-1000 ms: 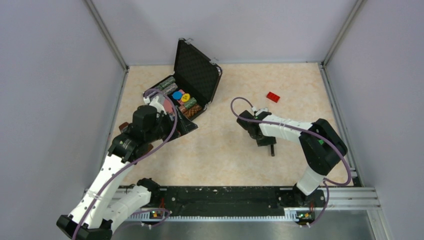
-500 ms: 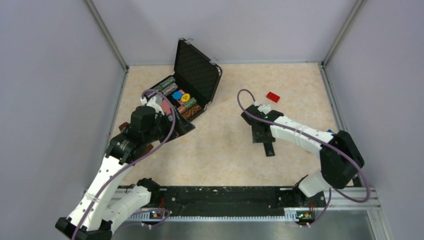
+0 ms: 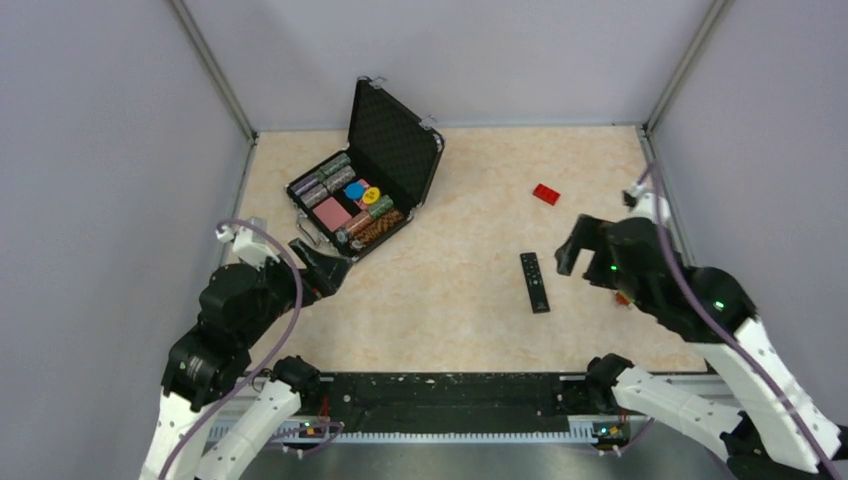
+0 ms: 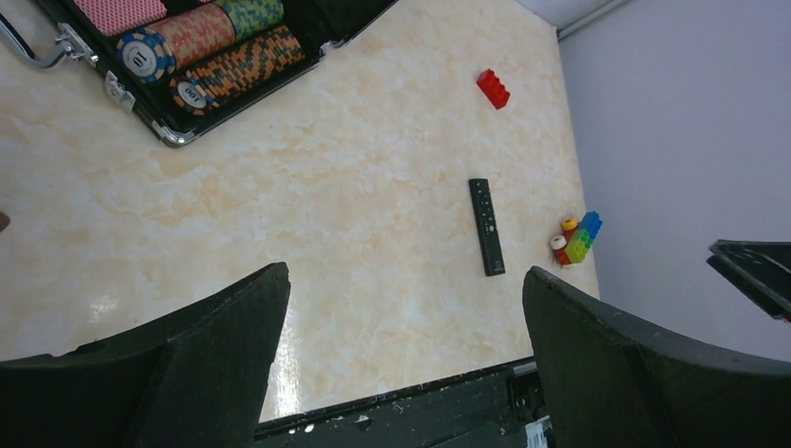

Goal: Load the batteries into the remote control

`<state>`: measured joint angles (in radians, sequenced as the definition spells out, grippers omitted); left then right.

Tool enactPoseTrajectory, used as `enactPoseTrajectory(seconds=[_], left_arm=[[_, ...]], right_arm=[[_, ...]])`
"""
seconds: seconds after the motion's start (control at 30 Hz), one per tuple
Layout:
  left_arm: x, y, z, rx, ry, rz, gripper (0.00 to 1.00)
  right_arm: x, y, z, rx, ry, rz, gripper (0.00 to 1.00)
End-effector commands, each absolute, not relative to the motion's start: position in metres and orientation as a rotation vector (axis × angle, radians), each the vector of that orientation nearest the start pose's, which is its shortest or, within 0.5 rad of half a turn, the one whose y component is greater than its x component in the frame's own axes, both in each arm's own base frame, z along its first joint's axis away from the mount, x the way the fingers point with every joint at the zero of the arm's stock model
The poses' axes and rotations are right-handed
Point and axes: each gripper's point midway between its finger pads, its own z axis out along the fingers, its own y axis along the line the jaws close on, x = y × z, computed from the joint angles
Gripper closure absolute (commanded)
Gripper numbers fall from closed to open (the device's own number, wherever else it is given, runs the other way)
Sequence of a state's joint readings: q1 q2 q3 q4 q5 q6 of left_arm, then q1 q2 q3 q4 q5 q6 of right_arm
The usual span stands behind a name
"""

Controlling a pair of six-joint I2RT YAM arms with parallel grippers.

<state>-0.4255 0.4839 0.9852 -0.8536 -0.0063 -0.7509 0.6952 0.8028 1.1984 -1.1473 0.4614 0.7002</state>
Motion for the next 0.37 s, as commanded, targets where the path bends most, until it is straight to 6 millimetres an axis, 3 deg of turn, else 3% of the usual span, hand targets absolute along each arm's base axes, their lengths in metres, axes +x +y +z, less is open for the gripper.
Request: enactPoseTrajectory(seconds=[0.0,0.17,0.33], left_arm=[[0.166,-0.095,0.3,-0.348,1.887,-0.752,0.01],[0.152,-0.087,0.296,-0.344,1.882,-0.741,0.01],[0.146,-0.087,0.293,-0.351,1.89,-0.757,0.01]], right_arm=[[0.146,0.034,0.3,0.336,2.159,0.184,0.01],[0.116,0.011,0.324,0.407,2.057,0.302,0.01],[0.102,0.003,0.327,0.443,1.999,0.388,0.01]])
